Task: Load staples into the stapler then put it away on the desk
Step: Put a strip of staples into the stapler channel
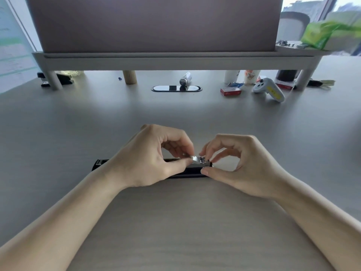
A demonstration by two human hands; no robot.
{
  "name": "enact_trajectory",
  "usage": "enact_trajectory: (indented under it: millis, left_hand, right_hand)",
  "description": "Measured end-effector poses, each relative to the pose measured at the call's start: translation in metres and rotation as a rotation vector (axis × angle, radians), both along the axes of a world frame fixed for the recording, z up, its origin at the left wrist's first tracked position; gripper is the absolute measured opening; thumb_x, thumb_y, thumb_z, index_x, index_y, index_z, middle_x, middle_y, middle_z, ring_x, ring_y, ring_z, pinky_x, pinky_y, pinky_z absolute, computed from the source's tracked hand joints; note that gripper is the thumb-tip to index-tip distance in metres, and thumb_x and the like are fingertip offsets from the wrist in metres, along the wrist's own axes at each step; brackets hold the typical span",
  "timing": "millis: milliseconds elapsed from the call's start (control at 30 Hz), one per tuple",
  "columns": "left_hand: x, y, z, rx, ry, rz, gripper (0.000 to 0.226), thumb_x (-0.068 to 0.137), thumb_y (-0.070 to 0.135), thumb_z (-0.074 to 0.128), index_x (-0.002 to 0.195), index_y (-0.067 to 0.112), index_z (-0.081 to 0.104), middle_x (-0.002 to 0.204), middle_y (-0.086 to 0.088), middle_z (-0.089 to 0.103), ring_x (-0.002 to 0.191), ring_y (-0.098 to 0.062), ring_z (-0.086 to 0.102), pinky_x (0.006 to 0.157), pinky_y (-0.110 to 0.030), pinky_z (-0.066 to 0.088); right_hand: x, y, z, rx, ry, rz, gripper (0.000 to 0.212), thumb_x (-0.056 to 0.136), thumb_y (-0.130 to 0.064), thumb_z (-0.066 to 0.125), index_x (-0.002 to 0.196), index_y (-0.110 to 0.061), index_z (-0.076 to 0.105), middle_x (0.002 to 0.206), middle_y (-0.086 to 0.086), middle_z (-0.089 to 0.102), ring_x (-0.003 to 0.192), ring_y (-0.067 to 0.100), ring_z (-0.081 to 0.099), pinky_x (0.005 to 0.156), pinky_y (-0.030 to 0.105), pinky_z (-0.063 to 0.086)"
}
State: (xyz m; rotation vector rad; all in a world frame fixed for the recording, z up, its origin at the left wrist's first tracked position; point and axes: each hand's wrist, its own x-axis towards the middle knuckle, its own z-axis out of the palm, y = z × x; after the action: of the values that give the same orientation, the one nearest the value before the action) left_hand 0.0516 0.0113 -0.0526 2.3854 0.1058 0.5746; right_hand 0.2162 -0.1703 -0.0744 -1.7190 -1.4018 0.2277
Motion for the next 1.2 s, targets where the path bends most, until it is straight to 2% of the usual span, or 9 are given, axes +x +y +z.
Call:
enact_trajectory:
  millis: [100, 167, 233, 300, 567, 700, 833, 1033, 1200]
  left_hand:
    - [0.0002, -0.0005, -0.0005, -0.003, -0.02, 0.013, 0.009, 0.082, 0.014, 0.083, 0.083, 0.023, 0.079, 0.078, 0.007, 0.08, 0.079, -0.016, 0.078, 0.08, -0.036, 0.063]
    - [0.0008, -0.0001, -0.0009, -0.009, -0.027, 0.02, 0.008, 0.082, 0.015, 0.082, 0.083, 0.022, 0.079, 0.078, 0.006, 0.08, 0.078, -0.016, 0.078, 0.079, -0.037, 0.063]
    - [0.001, -0.0006, -0.0012, -0.009, -0.01, 0.018, 0.008, 0.082, 0.015, 0.083, 0.083, 0.022, 0.079, 0.078, 0.005, 0.08, 0.078, -0.016, 0.078, 0.079, -0.039, 0.063]
    - [0.001, -0.0006, -0.0015, -0.005, 0.006, 0.016, 0.009, 0.083, 0.014, 0.083, 0.083, 0.023, 0.079, 0.077, 0.006, 0.079, 0.078, -0.016, 0.078, 0.078, -0.041, 0.063]
    - [0.0, 0.0003, -0.0016, 0.014, -0.041, 0.01, 0.007, 0.082, 0.017, 0.081, 0.083, 0.023, 0.079, 0.078, 0.006, 0.079, 0.081, -0.016, 0.078, 0.078, -0.041, 0.062]
    - [0.0, 0.0006, -0.0027, 0.017, -0.016, 0.0, 0.009, 0.082, 0.016, 0.083, 0.084, 0.024, 0.079, 0.078, 0.008, 0.079, 0.081, -0.015, 0.078, 0.074, -0.046, 0.063]
    - [0.0, 0.0007, -0.0029, 0.013, -0.033, 0.006, 0.008, 0.082, 0.015, 0.082, 0.083, 0.022, 0.079, 0.078, 0.007, 0.079, 0.08, -0.016, 0.078, 0.075, -0.044, 0.062]
    - [0.0, 0.0009, -0.0031, 0.024, 0.0, 0.012, 0.01, 0.082, 0.015, 0.084, 0.084, 0.024, 0.079, 0.079, 0.007, 0.079, 0.083, -0.015, 0.078, 0.07, -0.049, 0.062]
    - [-0.0032, 0.0009, -0.0001, 0.09, 0.049, 0.008, 0.01, 0.081, 0.025, 0.086, 0.086, 0.031, 0.079, 0.081, 0.012, 0.079, 0.088, -0.008, 0.077, 0.068, -0.047, 0.063]
  right_hand:
    - [0.0002, 0.0013, -0.0027, -0.016, -0.026, -0.018, 0.015, 0.079, -0.019, 0.089, 0.085, -0.024, 0.076, 0.089, -0.003, 0.081, 0.088, 0.016, 0.08, 0.086, 0.044, 0.064]
    - [-0.0001, 0.0016, -0.0021, -0.017, -0.045, -0.035, 0.015, 0.08, -0.017, 0.09, 0.083, -0.022, 0.076, 0.088, -0.003, 0.082, 0.087, 0.013, 0.08, 0.082, 0.03, 0.063]
    - [-0.0016, 0.0008, 0.0001, -0.017, -0.048, -0.048, 0.015, 0.08, -0.015, 0.091, 0.081, -0.02, 0.077, 0.086, -0.002, 0.082, 0.084, 0.01, 0.08, 0.068, 0.009, 0.053]
    - [-0.0029, 0.0005, 0.0009, -0.018, -0.05, -0.061, 0.015, 0.079, -0.014, 0.091, 0.08, -0.019, 0.077, 0.085, -0.001, 0.082, 0.083, 0.009, 0.08, 0.064, 0.003, 0.046]
    - [-0.0043, 0.0013, 0.0023, -0.008, -0.034, -0.064, 0.015, 0.079, -0.012, 0.091, 0.079, -0.017, 0.077, 0.084, 0.0, 0.082, 0.083, 0.008, 0.08, 0.058, 0.0, 0.043]
    - [-0.0044, 0.0007, 0.0021, -0.003, -0.02, -0.053, 0.015, 0.079, -0.011, 0.092, 0.079, -0.015, 0.078, 0.083, 0.0, 0.082, 0.084, 0.01, 0.08, 0.062, 0.0, 0.045]
    - [-0.004, 0.0008, 0.002, 0.002, -0.025, -0.038, 0.015, 0.079, -0.012, 0.092, 0.08, -0.017, 0.078, 0.083, -0.001, 0.082, 0.083, 0.011, 0.08, 0.07, 0.003, 0.049]
    - [-0.0058, 0.0013, 0.0038, -0.009, -0.018, -0.05, 0.016, 0.079, -0.011, 0.092, 0.079, -0.017, 0.077, 0.083, -0.001, 0.082, 0.084, 0.01, 0.08, 0.062, 0.0, 0.045]
    - [-0.0074, 0.0016, 0.0054, -0.002, -0.024, -0.049, 0.02, 0.079, -0.01, 0.092, 0.077, -0.022, 0.075, 0.082, 0.0, 0.081, 0.084, 0.01, 0.079, 0.06, -0.001, 0.043]
